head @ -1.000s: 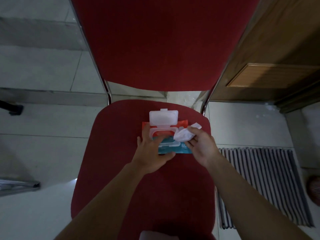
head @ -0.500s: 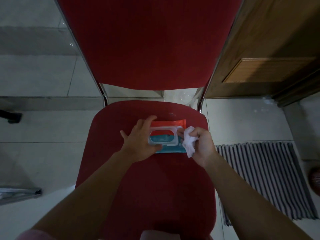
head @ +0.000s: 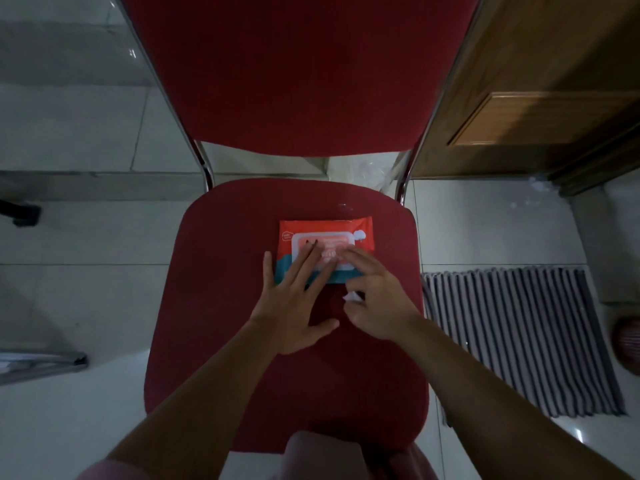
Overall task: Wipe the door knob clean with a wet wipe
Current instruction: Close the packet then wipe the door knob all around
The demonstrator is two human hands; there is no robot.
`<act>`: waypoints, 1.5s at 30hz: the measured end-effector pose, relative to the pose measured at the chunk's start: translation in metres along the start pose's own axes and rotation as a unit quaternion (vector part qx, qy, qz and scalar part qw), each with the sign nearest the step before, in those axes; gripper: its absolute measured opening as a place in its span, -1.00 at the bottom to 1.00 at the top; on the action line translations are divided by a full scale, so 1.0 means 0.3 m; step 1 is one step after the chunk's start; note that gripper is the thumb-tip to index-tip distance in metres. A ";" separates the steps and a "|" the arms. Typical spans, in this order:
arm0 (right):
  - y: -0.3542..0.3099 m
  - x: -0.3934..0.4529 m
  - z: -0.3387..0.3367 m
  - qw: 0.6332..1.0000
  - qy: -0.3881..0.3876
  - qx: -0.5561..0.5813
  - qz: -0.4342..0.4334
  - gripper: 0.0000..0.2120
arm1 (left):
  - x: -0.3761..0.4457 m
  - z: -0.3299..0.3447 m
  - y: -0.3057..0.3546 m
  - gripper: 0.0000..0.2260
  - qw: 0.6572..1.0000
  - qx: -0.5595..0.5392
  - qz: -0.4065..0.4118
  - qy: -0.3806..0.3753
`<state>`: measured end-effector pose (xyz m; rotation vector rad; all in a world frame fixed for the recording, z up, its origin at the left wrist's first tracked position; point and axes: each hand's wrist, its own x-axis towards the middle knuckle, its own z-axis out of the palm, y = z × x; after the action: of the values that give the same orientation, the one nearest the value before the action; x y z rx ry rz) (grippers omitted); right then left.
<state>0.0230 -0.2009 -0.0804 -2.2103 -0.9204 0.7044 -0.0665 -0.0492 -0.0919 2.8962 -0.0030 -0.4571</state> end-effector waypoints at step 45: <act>-0.196 -0.634 -1.731 0.787 0.340 0.513 -0.038 -0.74 | 0.467 -1.505 1.258 -0.92 0.746 -0.654 0.071 0.106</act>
<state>0.2307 -0.4921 0.3456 -1.2305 -0.1328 0.1972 0.2159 -0.3305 0.3631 1.4984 0.0921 -0.0101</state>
